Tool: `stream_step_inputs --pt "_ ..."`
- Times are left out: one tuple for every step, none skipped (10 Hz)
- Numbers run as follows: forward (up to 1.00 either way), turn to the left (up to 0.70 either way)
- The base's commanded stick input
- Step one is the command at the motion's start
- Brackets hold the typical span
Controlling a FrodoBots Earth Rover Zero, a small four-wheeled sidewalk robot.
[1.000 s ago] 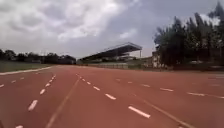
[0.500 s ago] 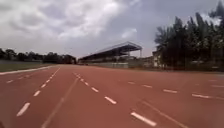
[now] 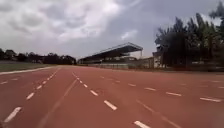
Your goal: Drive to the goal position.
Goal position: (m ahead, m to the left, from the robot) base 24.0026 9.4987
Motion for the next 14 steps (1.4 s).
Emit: stream_step_inputs --pt "0.45 0.0" --pt "0.45 0.0" --pt "0.45 0.0" --pt "0.45 0.0" --pt "0.45 0.0" --pt "0.45 0.0" --pt "0.45 0.0" --pt "0.45 0.0" --pt "0.45 0.0" --pt "0.45 0.0" --pt "0.45 0.0" --pt "0.45 0.0" --pt "0.45 0.0" --pt "0.45 0.0"
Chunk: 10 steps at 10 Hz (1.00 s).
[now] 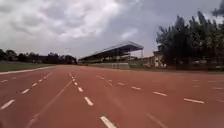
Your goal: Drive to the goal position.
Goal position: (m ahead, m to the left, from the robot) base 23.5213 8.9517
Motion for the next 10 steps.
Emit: stream_step_inputs --pt "0.45 0.0" --pt "0.45 0.0" --pt "0.45 0.0" --pt "0.45 0.0" --pt "0.45 0.0" --pt "0.45 0.0" --pt "0.45 0.0" --pt "0.45 0.0" --pt "0.45 0.0" --pt "0.45 0.0"
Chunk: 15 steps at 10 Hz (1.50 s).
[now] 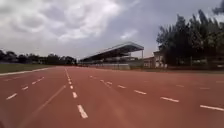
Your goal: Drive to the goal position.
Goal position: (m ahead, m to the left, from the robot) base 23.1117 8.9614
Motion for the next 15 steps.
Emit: stream_step_inputs --pt "0.45 0.0" --pt "0.45 0.0" --pt "0.45 0.0" --pt "0.45 0.0" --pt "0.45 0.0" --pt "0.45 0.0" --pt "0.45 0.0" --pt "0.45 0.0" --pt "0.45 0.0" --pt "0.45 0.0" --pt "0.45 0.0" --pt "0.45 0.0" --pt "0.45 0.0" --pt "0.45 0.0" --pt "0.45 0.0"
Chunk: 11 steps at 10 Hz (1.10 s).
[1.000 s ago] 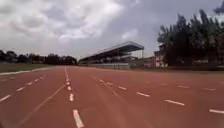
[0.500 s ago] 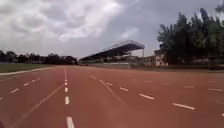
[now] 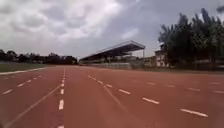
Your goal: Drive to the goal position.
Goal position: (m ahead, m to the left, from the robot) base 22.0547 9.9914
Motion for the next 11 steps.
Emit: stream_step_inputs --pt "0.45 0.0" --pt "0.45 0.0" --pt "0.45 0.0" --pt "0.45 0.0" --pt "0.45 0.0" --pt "0.45 0.0" --pt "0.45 0.0" --pt "0.45 0.0" --pt "0.45 0.0" --pt "0.45 0.0" --pt "0.45 0.0"
